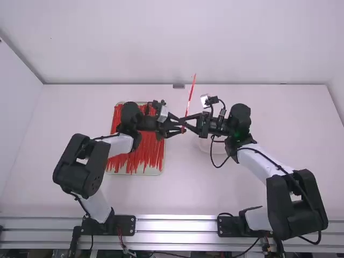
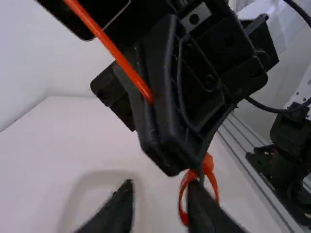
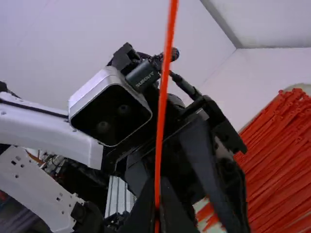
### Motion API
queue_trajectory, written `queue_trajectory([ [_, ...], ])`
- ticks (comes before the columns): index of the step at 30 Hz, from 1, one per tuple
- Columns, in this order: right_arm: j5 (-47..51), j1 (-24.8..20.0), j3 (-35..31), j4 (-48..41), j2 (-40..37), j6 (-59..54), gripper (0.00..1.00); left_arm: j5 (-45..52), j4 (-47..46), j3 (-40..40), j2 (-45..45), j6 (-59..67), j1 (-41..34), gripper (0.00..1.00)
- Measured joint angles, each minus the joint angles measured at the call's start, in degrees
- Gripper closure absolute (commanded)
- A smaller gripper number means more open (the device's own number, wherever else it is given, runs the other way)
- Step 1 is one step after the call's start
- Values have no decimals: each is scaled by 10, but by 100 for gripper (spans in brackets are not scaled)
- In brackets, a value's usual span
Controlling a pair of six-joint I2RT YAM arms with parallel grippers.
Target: Fasten the cable tie
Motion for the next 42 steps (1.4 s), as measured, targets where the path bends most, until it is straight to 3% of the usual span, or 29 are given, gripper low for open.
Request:
queue_trajectory([
  [3,-9,-17,0,44,0,24,100,-7,-12,16,0,-17,10,4],
  [5,-5,-25,1,62,-1,30,100,-3,-15,20,0,-25,13,0],
  [12,8,-72,2,39,-1,36,100,8,-84,92,0,-64,12,1],
  [20,44,-112,2,-124,-1,-41,100,-11,-351,167,0,2,24,1],
  [22,62,-116,2,-172,-2,-69,100,-36,-445,182,0,45,28,1],
  [28,147,-114,2,-321,-2,-149,100,-119,-608,198,0,160,28,1],
  [38,375,-87,2,-477,-2,-213,100,-186,-705,198,0,275,38,1],
  [42,446,-72,2,-500,-2,-219,100,-219,-718,199,0,280,48,1],
])
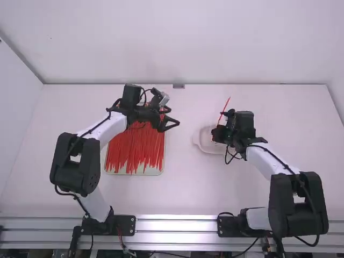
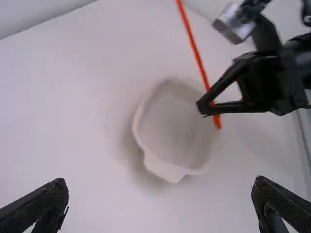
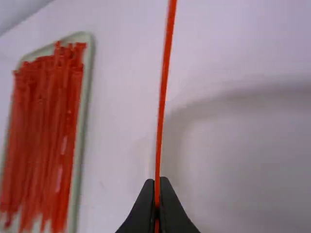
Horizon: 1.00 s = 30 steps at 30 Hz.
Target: Fasten the cable tie
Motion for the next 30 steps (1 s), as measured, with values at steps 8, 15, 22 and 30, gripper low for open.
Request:
queue_trajectory([
  [8,129,26,0,-30,1,2,100,-35,-35,0,0,16,5,1],
  [15,156,16,0,31,87,4,100,-38,-39,0,0,22,4,1],
  [22,159,16,0,59,124,5,69,-39,-43,0,0,22,4,1],
  [30,186,16,0,56,122,20,44,-31,-57,0,0,37,3,1],
])
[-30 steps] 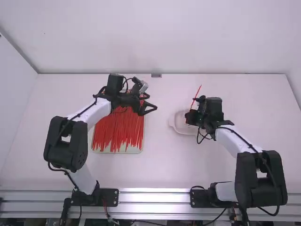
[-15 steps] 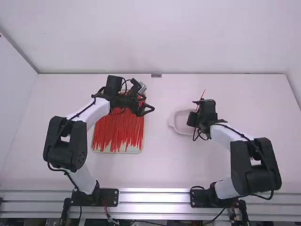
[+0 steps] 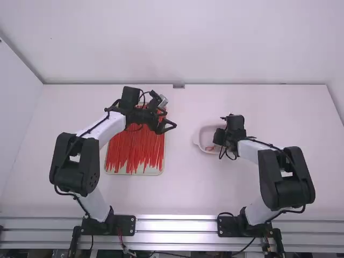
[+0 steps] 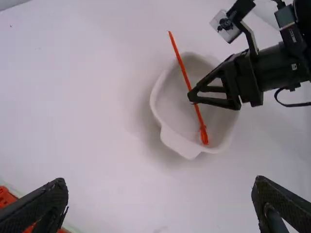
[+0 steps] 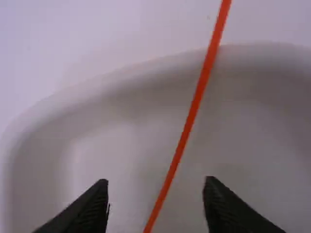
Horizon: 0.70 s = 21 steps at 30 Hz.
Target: Fasten the cable tie
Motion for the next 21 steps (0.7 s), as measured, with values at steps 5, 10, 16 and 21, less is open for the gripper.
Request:
queue_trajectory([
  [5,14,5,13,-78,-44,-3,38,9,-8,0,-1,-12,12,1],
  [10,22,23,50,-173,-127,-8,27,4,-55,0,-21,-19,30,1],
  [16,24,44,73,-254,-226,-11,1,-28,-104,0,-84,-43,30,1],
  [21,24,56,73,-294,-281,-11,3,-33,-105,0,-98,-52,30,3],
])
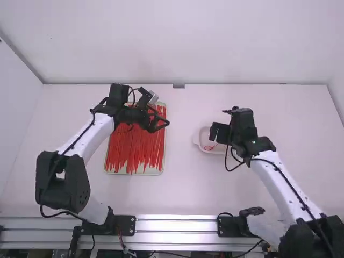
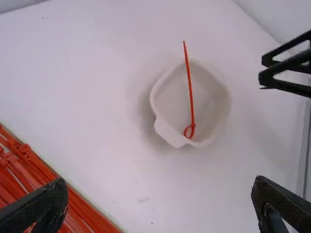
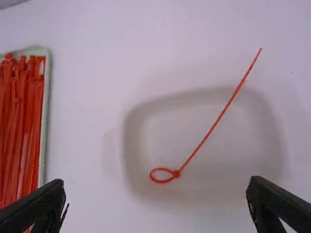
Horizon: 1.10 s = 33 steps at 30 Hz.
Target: Fasten the cable tie
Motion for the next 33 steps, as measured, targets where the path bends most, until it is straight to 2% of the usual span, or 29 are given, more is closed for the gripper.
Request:
queue_trajectory([
  [3,-1,-5,-2,13,-15,-7,6,-8,14,-2,-2,-9,5,6],
  [8,0,-39,-30,46,-46,-31,12,-32,43,-32,-30,-34,35,11],
  [13,2,-83,-76,91,-90,-69,21,-71,87,-72,-76,-71,66,19],
  [19,5,-139,-139,154,-155,-125,32,-116,140,-125,-131,-118,67,29],
  [25,7,-144,-218,231,-237,-185,47,-180,204,-197,-202,-157,67,43],
  [33,7,-144,-330,235,-349,-206,66,-280,207,-304,-314,-168,67,61],
])
